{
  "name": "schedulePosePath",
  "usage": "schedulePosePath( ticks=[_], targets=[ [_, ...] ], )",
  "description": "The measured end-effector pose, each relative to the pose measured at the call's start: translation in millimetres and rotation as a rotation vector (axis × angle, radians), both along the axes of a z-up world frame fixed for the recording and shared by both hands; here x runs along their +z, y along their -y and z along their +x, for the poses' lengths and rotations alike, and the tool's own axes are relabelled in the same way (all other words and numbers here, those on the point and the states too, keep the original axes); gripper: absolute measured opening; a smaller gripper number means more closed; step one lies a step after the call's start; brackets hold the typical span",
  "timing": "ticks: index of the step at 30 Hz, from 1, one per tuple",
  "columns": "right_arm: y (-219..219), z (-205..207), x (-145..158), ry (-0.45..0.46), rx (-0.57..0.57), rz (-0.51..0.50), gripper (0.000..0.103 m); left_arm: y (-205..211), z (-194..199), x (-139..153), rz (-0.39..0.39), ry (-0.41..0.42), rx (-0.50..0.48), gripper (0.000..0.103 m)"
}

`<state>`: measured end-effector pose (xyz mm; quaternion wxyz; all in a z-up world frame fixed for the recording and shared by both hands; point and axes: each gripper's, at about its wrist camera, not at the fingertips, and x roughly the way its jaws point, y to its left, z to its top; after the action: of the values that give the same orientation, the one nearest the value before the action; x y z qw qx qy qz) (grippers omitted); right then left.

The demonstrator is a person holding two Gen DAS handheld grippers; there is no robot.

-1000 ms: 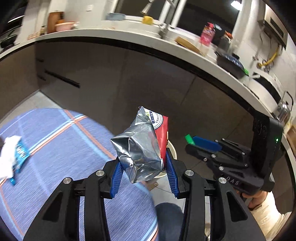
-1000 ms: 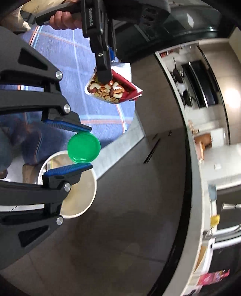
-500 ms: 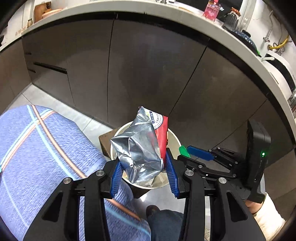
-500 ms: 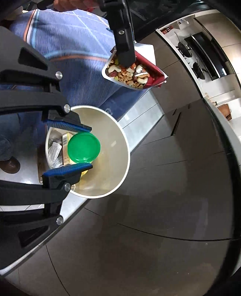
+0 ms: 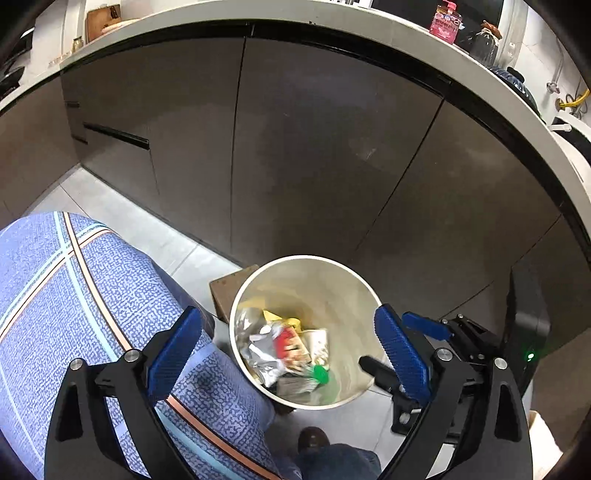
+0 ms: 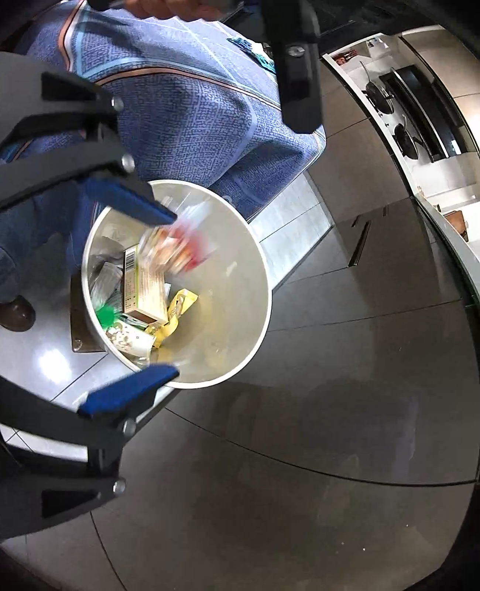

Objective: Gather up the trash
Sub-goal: 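Carry the green cap and nut bag over the bin and open both grippers, then move both tools back over the table toward the white tissue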

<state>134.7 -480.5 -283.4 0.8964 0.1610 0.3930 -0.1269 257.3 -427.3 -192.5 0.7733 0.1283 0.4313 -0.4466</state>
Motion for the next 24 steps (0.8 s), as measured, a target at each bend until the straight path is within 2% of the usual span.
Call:
schedulePosePath(
  ticks=[3, 10, 17, 24],
  targets=[
    [0.2, -0.1, 1.2, 0.006, -0.002, -0.004, 0.099, -4.5, 3.0, 3.3, -0.005, 0.015, 0.03, 0.094],
    [-4.0, -8.2, 10.6, 0.019, 0.006, -0.012, 0.1, -20.5, 2.6, 11.7, -0.017, 0.019, 0.056, 0.094],
    [-17.0, -9.7, 41.7, 0.06, 0.025, -0.029, 0.1, -43.0, -2.8, 36.4, -0.049, 0.047, 0.074, 0.095],
    [-49.4, -5.2, 78.6, 0.11, 0.094, -0.037, 0.1, -105.6, -4.6, 69.6, -0.085, 0.071, 0.168, 0.095]
  ],
)
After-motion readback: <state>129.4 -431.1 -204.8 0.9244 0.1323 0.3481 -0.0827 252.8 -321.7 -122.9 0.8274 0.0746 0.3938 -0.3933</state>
